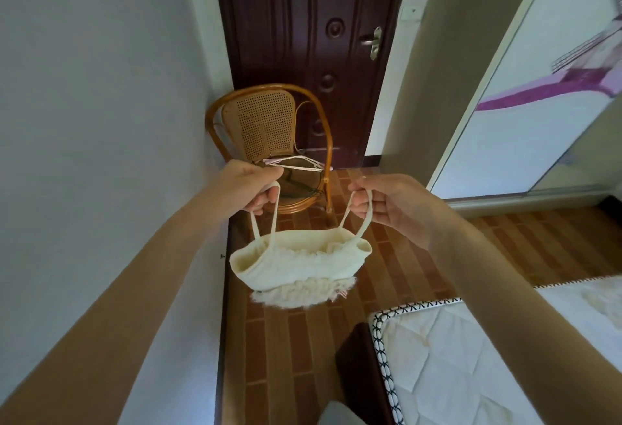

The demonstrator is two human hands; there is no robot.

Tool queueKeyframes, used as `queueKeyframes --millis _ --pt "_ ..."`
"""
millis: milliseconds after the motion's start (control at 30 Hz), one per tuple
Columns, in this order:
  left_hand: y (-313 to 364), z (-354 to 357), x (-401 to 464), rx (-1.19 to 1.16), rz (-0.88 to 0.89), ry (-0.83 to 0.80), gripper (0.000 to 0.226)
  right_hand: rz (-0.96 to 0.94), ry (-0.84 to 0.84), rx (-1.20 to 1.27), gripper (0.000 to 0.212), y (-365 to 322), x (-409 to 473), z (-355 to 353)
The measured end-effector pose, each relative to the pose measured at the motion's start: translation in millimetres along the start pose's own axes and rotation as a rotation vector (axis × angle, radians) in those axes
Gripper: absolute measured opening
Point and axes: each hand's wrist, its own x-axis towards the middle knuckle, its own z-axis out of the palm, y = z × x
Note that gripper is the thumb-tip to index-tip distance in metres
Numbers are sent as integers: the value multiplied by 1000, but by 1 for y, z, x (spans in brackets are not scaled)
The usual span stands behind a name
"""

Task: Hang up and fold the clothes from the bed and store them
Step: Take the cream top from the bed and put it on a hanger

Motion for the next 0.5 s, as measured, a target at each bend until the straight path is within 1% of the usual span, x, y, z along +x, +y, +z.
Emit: queueKeyframes --millis 167,267,367,433,500 --pt "-12 -12 65 -7 -18 36 50 32 25 -13 19 -13 66 -7" --pt "-19 -20 107 -26 -53 44 49 49 -8 -15 18 -21 115 -12" --pt "-20 -28 152 18 -99 65 49 57 -38 2 19 -30 168 -20" --pt "-17 -35 185 34 -144 84 48 72 -37 32 20 -39 202 -25" --pt "-11 -40 216 45 -166 69 48 94 -37 54 20 -48 232 -31"
